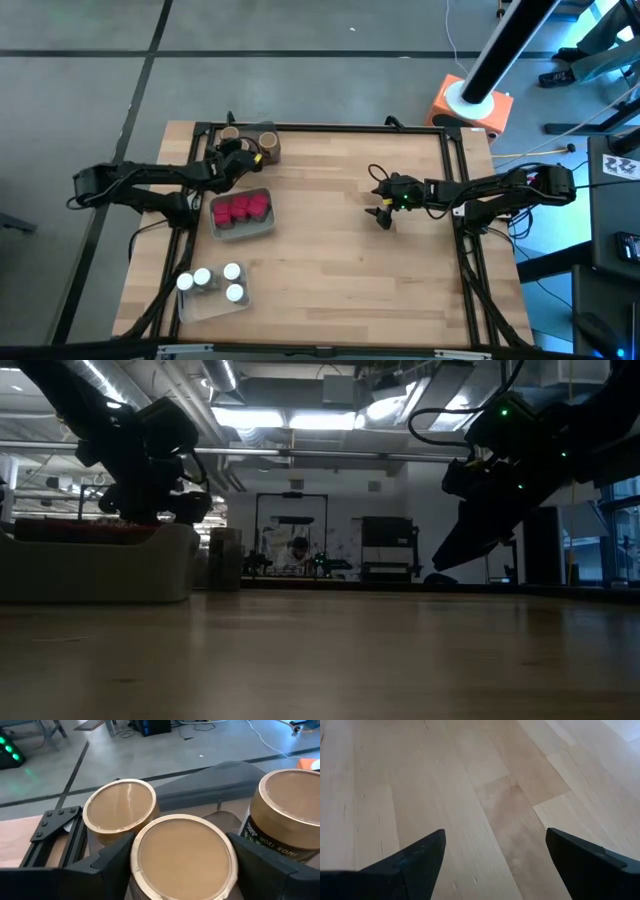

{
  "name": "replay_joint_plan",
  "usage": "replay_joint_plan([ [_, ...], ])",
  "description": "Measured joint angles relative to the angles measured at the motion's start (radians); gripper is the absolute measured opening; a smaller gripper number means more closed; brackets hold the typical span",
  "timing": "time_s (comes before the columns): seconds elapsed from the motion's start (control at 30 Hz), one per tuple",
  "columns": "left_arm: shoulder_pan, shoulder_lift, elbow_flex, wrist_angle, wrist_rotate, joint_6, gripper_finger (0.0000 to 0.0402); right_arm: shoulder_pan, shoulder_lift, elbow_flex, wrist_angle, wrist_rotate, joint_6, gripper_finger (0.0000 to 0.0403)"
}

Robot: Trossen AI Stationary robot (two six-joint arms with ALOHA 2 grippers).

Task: Sort spices by type
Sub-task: Put the gold seasoning bottle into the black transparent bin, then return to Home Position

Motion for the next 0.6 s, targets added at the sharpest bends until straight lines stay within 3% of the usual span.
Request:
replay_joint_plan([
  [0.2, -0.002, 0.001, 0.006, -0.01, 0.011, 0.014, 0.0299, 0.0, 0.0, 0.0, 0.0, 0.0, 0.0, 0.0344],
  [0.6, -0.026, -0.055, 0.068, 0.0, 0.005, 0.096, 0.0304, 0.0, 0.0, 0.0, 0.0, 0.0, 0.003, 0.0344],
])
